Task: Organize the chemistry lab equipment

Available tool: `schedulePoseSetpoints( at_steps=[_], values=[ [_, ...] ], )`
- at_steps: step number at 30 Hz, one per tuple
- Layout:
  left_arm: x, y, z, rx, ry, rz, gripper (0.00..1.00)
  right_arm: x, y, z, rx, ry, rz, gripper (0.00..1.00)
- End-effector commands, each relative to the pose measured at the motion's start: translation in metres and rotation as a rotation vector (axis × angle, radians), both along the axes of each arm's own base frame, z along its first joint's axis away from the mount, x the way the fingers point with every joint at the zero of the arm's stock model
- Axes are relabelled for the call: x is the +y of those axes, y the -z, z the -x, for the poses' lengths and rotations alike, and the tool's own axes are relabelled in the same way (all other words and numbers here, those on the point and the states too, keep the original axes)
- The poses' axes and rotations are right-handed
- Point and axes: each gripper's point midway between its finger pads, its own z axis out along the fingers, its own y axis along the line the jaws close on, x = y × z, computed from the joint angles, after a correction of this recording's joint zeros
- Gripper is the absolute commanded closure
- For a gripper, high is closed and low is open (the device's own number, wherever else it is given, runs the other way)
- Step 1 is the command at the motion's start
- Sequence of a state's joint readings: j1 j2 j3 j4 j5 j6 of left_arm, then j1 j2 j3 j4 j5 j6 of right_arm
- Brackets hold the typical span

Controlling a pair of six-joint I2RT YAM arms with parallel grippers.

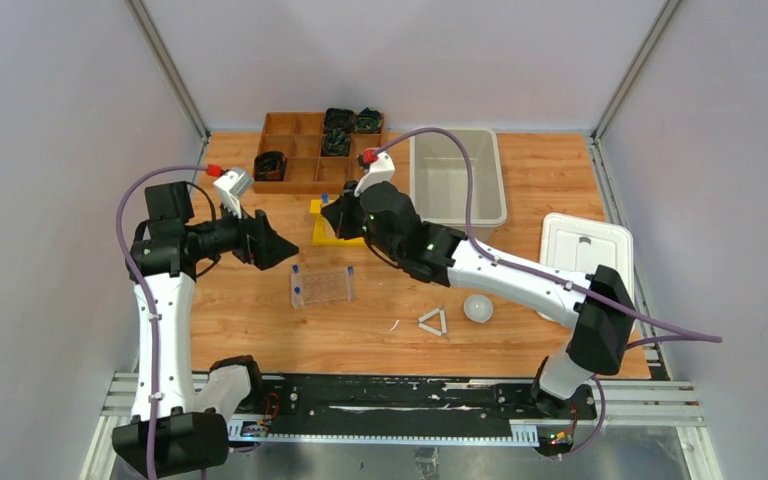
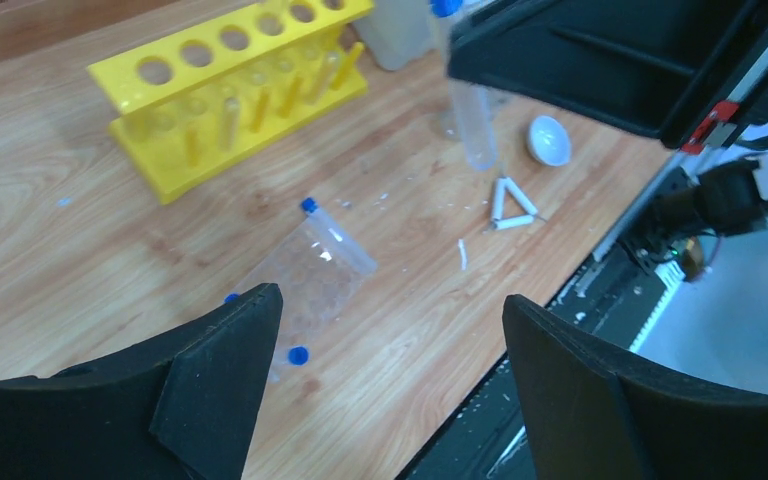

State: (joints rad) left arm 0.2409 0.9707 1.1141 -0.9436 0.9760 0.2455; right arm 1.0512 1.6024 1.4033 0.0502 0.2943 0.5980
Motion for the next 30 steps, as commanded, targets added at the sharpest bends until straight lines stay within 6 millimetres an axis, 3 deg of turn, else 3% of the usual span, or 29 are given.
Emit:
schedulePoseSetpoints(
  at_steps=[1, 9, 12, 16, 24, 30],
  values=[
    [-0.025, -0.017, 0.016, -0.037, 0.119, 0.075, 0.14, 0.022, -0.029, 0.013, -0.062, 0.003, -0.148, 1.00],
    [-0.033, -0.020, 0.020, -0.015, 0.159, 0.118, 0.35, 0.053, -0.048, 0.037, -0.066, -0.072, -0.259, 1.00],
    [-0.033, -0.021, 0.021, -0.021, 0.164, 0.119, 0.37, 0.060, -0.050, 0.043, -0.061, -0.098, -0.272, 1.00],
    [-0.032, -0.021, 0.018, -0.021, 0.157, 0.110, 0.39, 0.065, -0.053, 0.050, -0.062, -0.117, -0.292, 1.00],
    [-0.029, -0.012, 0.011, 0.010, 0.148, 0.104, 0.58, 0.071, -0.056, 0.059, -0.069, -0.149, -0.311, 1.00],
    [-0.028, -0.011, 0.009, 0.003, 0.146, 0.090, 0.63, 0.078, -0.052, 0.063, -0.058, -0.181, -0.298, 1.00]
  ],
)
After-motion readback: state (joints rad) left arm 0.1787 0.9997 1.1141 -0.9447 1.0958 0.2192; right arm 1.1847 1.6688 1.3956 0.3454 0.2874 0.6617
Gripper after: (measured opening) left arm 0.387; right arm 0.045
